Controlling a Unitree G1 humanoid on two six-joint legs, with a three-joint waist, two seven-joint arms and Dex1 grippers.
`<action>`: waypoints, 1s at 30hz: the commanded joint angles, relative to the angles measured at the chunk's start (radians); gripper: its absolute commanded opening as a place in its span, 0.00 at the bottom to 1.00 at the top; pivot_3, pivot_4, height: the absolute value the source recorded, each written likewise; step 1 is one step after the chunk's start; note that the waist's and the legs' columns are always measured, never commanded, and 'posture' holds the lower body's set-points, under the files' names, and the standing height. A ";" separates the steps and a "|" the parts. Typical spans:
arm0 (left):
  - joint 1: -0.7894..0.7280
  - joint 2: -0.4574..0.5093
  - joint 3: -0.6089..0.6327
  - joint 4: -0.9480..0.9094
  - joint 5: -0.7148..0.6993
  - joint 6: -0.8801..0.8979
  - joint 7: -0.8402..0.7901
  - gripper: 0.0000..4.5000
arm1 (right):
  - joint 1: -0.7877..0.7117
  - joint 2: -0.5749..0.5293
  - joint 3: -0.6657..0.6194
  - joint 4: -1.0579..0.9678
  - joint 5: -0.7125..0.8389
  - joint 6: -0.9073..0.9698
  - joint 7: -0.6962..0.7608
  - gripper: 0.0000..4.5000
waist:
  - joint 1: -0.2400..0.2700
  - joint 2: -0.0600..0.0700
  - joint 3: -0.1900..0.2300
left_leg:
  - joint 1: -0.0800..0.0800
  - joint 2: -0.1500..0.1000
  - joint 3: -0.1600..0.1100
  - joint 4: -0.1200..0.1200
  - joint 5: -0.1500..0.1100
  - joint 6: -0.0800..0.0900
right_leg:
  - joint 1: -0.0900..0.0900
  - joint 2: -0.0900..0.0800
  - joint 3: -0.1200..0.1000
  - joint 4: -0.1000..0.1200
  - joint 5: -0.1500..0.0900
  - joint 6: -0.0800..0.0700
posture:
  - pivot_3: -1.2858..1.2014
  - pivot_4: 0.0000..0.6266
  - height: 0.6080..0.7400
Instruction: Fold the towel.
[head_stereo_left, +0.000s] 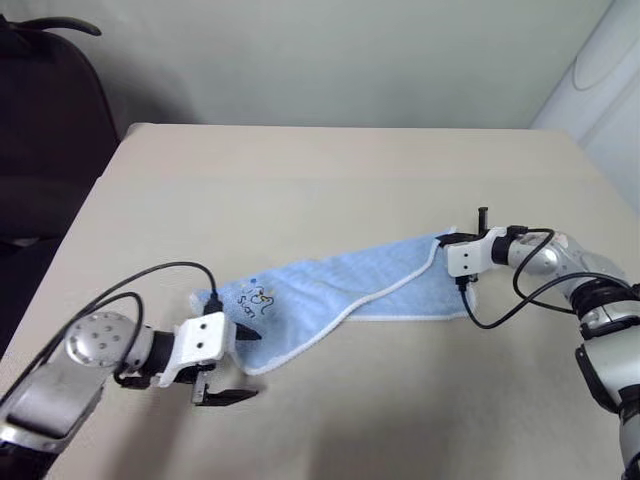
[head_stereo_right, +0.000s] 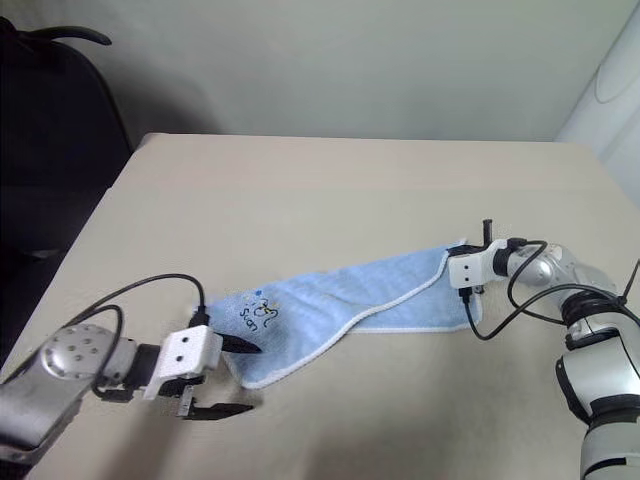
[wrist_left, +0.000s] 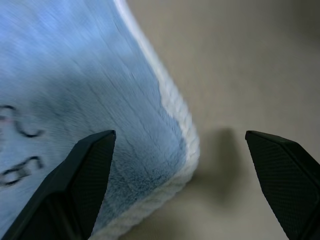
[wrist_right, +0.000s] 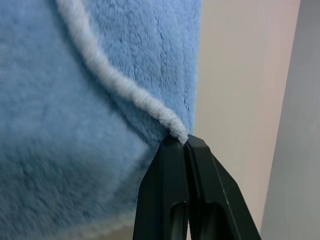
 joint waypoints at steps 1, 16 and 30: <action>-0.050 -0.023 -0.083 0.054 0.115 -0.067 0.017 0.96 | 0.021 -0.021 -0.044 -0.051 0.048 0.007 -0.004 0.00 | 0.001 0.002 -0.001 | 0.000 0.000 0.000 0.000 0.000 0.000 | 0.000 0.000 0.000 0.000 0.000 0.000 | 0.52 0.24 1.00; -0.046 -0.075 -0.038 0.062 0.098 -0.069 0.068 0.00 | 0.077 -0.050 -0.072 -0.113 0.089 0.044 0.026 0.00 | 0.014 0.021 -0.010 | 0.001 0.002 0.001 -0.002 0.000 0.002 | 0.002 -0.003 -0.003 0.003 -0.001 -0.001 | 0.52 0.24 1.00; -0.032 -0.162 0.136 -0.002 -0.088 0.053 0.156 0.00 | 0.068 -0.086 -0.107 -0.107 0.123 0.072 0.047 0.00 | 0.007 0.021 -0.010 | 0.000 0.005 0.002 -0.002 0.000 0.000 | 0.001 -0.001 -0.003 0.002 -0.001 -0.002 | 0.52 0.24 1.00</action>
